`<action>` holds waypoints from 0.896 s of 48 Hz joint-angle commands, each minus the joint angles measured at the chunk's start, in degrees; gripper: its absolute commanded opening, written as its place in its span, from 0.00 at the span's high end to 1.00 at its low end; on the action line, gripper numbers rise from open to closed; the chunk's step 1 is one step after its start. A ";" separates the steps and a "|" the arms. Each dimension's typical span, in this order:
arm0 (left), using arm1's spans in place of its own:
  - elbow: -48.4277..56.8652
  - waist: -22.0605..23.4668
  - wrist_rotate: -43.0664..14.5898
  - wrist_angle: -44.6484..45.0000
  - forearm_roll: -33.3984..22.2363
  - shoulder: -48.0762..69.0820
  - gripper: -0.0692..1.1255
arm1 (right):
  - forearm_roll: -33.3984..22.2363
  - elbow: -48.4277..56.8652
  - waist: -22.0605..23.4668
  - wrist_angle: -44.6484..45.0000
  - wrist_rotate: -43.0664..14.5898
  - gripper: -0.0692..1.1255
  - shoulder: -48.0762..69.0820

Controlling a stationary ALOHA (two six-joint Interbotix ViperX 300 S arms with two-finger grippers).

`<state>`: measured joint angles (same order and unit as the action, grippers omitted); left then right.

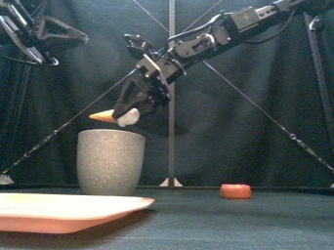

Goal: Pick the ice cream then place it in the grey bowl
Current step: Drop ice cream in the grey bowl and return to neutral

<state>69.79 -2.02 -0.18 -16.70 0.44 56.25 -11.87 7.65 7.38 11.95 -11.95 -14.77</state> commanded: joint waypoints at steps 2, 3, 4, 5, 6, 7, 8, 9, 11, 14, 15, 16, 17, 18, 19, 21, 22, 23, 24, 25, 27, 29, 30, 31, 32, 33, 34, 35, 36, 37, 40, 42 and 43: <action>-0.70 0.00 0.00 -0.26 0.09 -0.18 0.96 | 0.09 -1.76 0.44 0.35 0.00 0.24 1.14; -0.70 0.00 -0.09 -0.35 0.00 -0.18 0.96 | 0.18 -1.67 0.44 0.35 0.00 0.22 1.14; -0.62 0.00 -0.09 -0.35 0.00 -0.18 0.97 | 0.18 -1.58 0.44 0.35 0.00 0.20 1.14; -0.70 0.00 -0.09 -0.26 0.00 -0.18 0.96 | 0.18 -1.41 0.44 0.35 -0.09 0.18 1.23; -0.62 0.00 -0.09 -0.26 0.00 -0.18 0.96 | 0.18 -1.41 0.44 0.35 0.00 0.17 1.32; -0.70 0.00 -0.09 -0.26 0.00 -0.18 0.96 | 0.18 -1.32 0.44 0.35 -0.09 0.16 1.41; -0.70 0.00 -0.09 -0.26 0.09 -0.18 0.96 | 0.18 -1.32 0.44 0.35 0.00 0.15 1.58; -0.70 0.00 -0.09 -0.26 0.00 -0.18 0.96 | 0.09 -1.14 0.44 0.35 0.00 0.13 1.76; -0.70 0.00 -0.09 -0.35 0.00 -0.18 0.96 | 0.00 -1.05 0.44 0.09 0.00 0.13 2.02; -0.62 0.00 -0.09 -0.35 0.00 -0.18 0.96 | -0.09 -1.14 0.44 -0.26 0.09 0.13 2.37; -0.62 0.00 -0.09 -0.26 0.00 -0.18 0.96 | -0.26 -1.14 0.44 -0.26 0.18 0.13 2.64; -0.62 0.00 -0.09 -0.26 0.00 -0.18 0.96 | -0.35 -1.14 0.44 -0.26 0.26 0.13 2.90; -0.62 0.00 -0.09 -0.26 0.00 -0.18 0.96 | -0.53 -1.14 0.44 -0.26 0.26 0.13 3.25; -0.62 0.00 -0.09 -0.26 0.00 -0.18 0.96 | -0.70 -1.05 0.44 -0.26 0.35 0.13 3.69; -0.62 0.00 -0.09 -0.35 0.09 -0.18 0.96 | -0.97 -0.97 0.44 -0.26 0.35 0.13 4.31; -0.62 0.00 -0.09 -0.26 0.00 -0.18 0.96 | -1.67 -0.53 0.53 -0.35 0.09 0.13 6.15; -0.62 0.00 -0.09 -0.26 0.00 -0.18 0.96 | -1.85 -0.26 0.53 -0.53 0.09 0.13 6.86; -0.62 0.00 -0.09 -0.26 0.00 -0.18 0.96 | -2.11 0.00 0.53 -0.70 0.00 0.13 7.82; -0.62 0.00 -0.09 -0.26 0.00 -0.18 0.96 | -2.20 0.35 0.53 -0.88 0.00 0.13 8.79; -0.62 0.00 -0.09 -0.26 0.09 -0.18 0.96 | -2.20 0.88 0.53 -1.23 0.00 0.13 9.76; -0.62 0.00 -0.09 -0.26 0.00 -0.18 0.96 | -2.20 1.93 0.44 -2.11 0.00 0.13 11.87; -0.62 0.00 -0.09 -0.26 0.00 -0.18 0.96 | -2.20 3.25 0.26 -3.16 0.00 0.13 14.06; -0.53 0.00 -0.09 -0.26 0.00 -0.18 0.96 | -2.20 4.13 0.09 -3.87 0.00 0.13 15.21; -0.62 0.00 -0.09 -0.26 0.00 -0.18 0.96 | -2.11 5.45 0.00 -4.92 -0.09 0.13 17.14; -0.62 0.00 -0.09 -0.26 0.09 -0.09 0.96 | -2.11 6.42 0.00 -5.63 -0.09 0.13 18.46; -0.62 0.00 -0.09 -0.35 0.00 -0.09 0.96 | -2.02 7.47 0.00 -6.42 -0.09 0.13 19.78; -0.62 0.00 -0.09 -0.35 0.00 -0.09 0.96 | -1.93 8.61 0.00 -7.29 -0.09 0.13 21.01; -0.62 -0.09 -0.09 -0.26 0.00 -0.09 0.96 | -1.85 9.84 0.00 -8.09 -0.09 0.13 22.15; -0.53 0.00 -0.09 -0.26 0.09 -0.09 0.96 | -1.85 10.99 -0.18 -8.96 -0.09 0.13 23.38; -0.53 -0.09 -0.09 -0.26 0.00 0.00 0.96 | -1.76 12.30 -0.26 -9.84 -0.09 0.13 24.52; -0.53 -0.09 -0.09 -0.35 0.00 0.18 0.96 | -1.32 16.26 -0.79 -12.74 -0.09 0.13 28.21; -0.44 -0.09 -0.09 -0.26 0.00 0.26 0.96 | -0.79 18.98 -1.05 -14.85 -0.09 0.13 30.67; -0.44 -0.09 -0.09 -0.26 0.00 0.26 0.96 | -0.62 20.39 -1.23 -15.82 -0.09 0.13 31.90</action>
<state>69.96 -2.02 -0.18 -16.70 0.35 56.60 -13.10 24.70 6.86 -0.44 -12.22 11.60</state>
